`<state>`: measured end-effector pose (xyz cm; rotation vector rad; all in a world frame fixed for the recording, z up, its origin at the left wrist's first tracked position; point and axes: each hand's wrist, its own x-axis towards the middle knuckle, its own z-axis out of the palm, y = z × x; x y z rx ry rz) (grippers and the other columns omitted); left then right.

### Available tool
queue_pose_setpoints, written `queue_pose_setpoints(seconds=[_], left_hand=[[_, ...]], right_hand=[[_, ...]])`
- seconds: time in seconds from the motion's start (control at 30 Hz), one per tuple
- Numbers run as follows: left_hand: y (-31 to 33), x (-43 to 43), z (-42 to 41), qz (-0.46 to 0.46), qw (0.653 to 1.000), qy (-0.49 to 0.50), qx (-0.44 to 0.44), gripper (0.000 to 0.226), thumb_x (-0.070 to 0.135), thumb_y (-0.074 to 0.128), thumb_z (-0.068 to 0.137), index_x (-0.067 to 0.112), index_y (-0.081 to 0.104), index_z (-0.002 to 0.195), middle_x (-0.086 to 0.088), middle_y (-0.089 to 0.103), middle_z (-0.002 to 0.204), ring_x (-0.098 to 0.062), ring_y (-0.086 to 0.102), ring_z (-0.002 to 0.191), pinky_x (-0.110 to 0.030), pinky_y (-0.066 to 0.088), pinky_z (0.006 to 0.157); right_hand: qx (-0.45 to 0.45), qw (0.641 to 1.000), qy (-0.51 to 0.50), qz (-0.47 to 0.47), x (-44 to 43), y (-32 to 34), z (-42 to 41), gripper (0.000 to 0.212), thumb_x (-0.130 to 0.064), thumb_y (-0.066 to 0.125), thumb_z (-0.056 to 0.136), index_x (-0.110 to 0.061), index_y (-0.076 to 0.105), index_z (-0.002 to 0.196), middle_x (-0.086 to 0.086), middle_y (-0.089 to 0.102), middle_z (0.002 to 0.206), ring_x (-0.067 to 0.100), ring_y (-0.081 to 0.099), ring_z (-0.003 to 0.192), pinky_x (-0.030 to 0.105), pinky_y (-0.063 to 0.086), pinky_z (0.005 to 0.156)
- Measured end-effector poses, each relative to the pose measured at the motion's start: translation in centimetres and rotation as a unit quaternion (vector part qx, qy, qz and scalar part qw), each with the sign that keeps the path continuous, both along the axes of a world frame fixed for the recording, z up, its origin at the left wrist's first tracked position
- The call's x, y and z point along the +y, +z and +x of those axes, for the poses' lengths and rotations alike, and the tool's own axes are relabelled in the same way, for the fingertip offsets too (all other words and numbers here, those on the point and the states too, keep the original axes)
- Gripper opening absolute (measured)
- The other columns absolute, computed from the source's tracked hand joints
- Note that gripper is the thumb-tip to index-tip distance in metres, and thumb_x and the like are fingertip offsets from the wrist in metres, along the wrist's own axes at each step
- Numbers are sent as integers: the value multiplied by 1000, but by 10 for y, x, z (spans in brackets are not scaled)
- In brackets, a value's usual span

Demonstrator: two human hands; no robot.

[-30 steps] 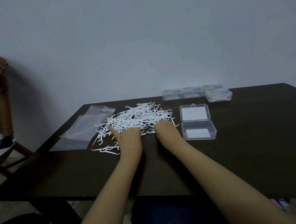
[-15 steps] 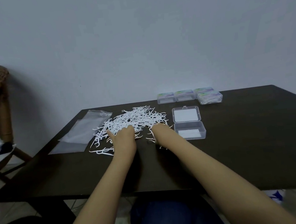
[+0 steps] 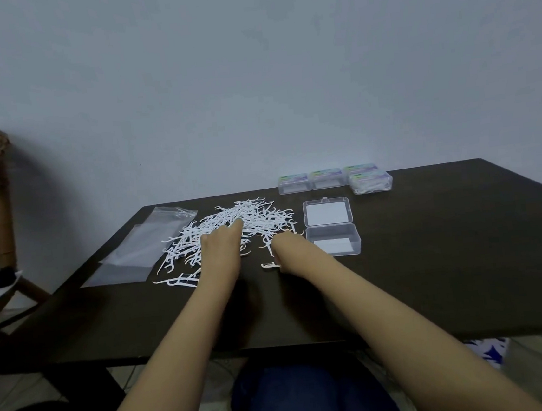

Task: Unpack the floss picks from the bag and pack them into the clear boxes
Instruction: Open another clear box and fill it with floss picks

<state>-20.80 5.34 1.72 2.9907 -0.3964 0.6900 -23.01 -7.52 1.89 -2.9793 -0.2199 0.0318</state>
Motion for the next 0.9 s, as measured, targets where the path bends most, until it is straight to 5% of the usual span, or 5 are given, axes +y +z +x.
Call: queue_pose_setpoints(seconds=[0.13, 0.2, 0.37, 0.67, 0.9], left_hand=[[2, -3, -1, -46, 998, -37, -17, 57, -11, 38, 79, 12, 31, 132, -12, 48, 80, -34, 53, 80, -38, 35, 65], [2, -5, 1, -90, 995, -48, -20, 55, -13, 36, 78, 7, 33, 128, -18, 54, 83, -36, 55, 81, -41, 37, 65], [4, -6, 11, -270, 958, -82, -48, 25, -13, 43, 85, -1, 53, 105, -24, 62, 89, -33, 59, 88, -38, 42, 69], [29, -25, 21, -556, 823, -109, -42, 10, 1, 57, 88, 5, 63, 95, -5, 63, 73, -4, 57, 56, -9, 44, 54], [31, -65, 29, -749, 643, -130, 92, 21, -8, 57, 85, 13, 57, 81, 8, 65, 54, -1, 59, 43, -12, 46, 47]], right_hand=[[45, 998, 16, -47, 0, 5, 3, 5, -3, 56, 86, -2, 58, 91, 15, 59, 110, 31, 56, 108, 30, 44, 87], [61, 994, 32, -85, -2, 5, 3, 33, -7, 59, 86, 0, 54, 118, 15, 55, 124, 29, 55, 113, 30, 43, 90], [17, 998, 39, -38, -12, 14, -3, 28, -9, 63, 82, 0, 60, 108, 15, 60, 101, 29, 57, 100, 31, 46, 78], [-137, 870, -48, 470, -88, 33, 2, 16, 9, 61, 77, -7, 62, 71, 5, 59, 61, 4, 55, 46, 15, 50, 55], [-165, 896, -33, 411, -110, 17, 13, 10, 3, 64, 80, 0, 66, 89, -2, 59, 71, 6, 54, 62, 12, 50, 62]])
